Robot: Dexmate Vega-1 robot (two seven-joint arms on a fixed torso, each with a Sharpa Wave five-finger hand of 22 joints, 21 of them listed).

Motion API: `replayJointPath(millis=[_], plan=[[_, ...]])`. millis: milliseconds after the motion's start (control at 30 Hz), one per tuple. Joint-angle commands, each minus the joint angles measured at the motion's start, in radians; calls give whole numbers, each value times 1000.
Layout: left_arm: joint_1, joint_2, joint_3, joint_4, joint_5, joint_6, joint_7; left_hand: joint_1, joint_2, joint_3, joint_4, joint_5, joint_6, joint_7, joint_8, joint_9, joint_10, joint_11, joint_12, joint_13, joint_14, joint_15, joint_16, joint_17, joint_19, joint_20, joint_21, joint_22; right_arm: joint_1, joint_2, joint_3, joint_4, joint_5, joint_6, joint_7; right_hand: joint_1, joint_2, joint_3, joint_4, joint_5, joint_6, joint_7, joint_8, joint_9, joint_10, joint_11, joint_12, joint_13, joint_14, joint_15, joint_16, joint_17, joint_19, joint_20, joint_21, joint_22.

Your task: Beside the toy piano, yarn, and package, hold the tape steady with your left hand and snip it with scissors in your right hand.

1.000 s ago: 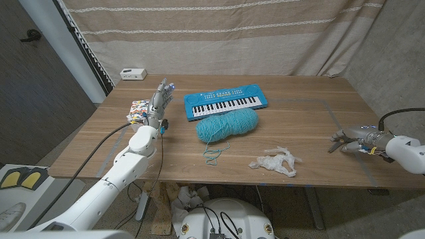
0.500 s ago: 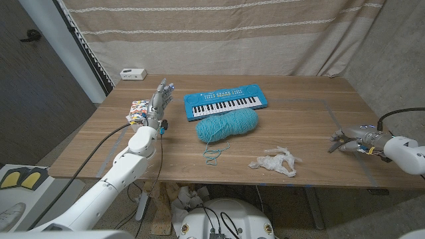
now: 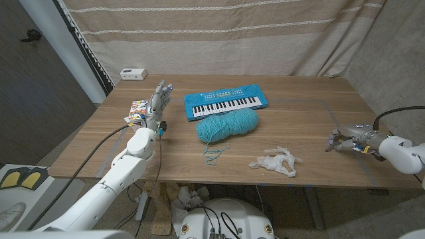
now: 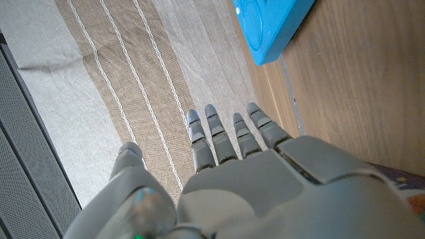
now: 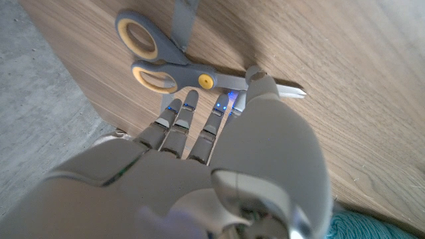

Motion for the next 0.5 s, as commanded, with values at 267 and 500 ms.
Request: replayJointPath(millis=[267, 500], plan=[[13, -1, -7, -6, 2, -4, 11, -10, -2, 3, 6, 4, 17, 4, 7, 2, 4, 0, 7, 5, 1, -50, 2, 3, -6, 1, 1, 3, 80, -76, -140, 30, 99, -33, -80, 55, 26, -9, 6, -13, -187, -31, 94, 118, 152, -1, -5, -70, 113, -194, 29, -1, 56, -96, 35, 7], [14, -4, -7, -2, 1, -8, 11, -12, -2, 3, 6, 4, 21, 7, 8, 2, 6, 0, 7, 5, 2, -50, 2, 3, -5, 1, 2, 3, 106, -109, -180, 38, 140, -35, -112, 116, 41, 22, 9, -35, -223, -31, 86, 80, 263, -10, 18, -85, 287, -197, 83, 2, 116, -115, 85, 19]])
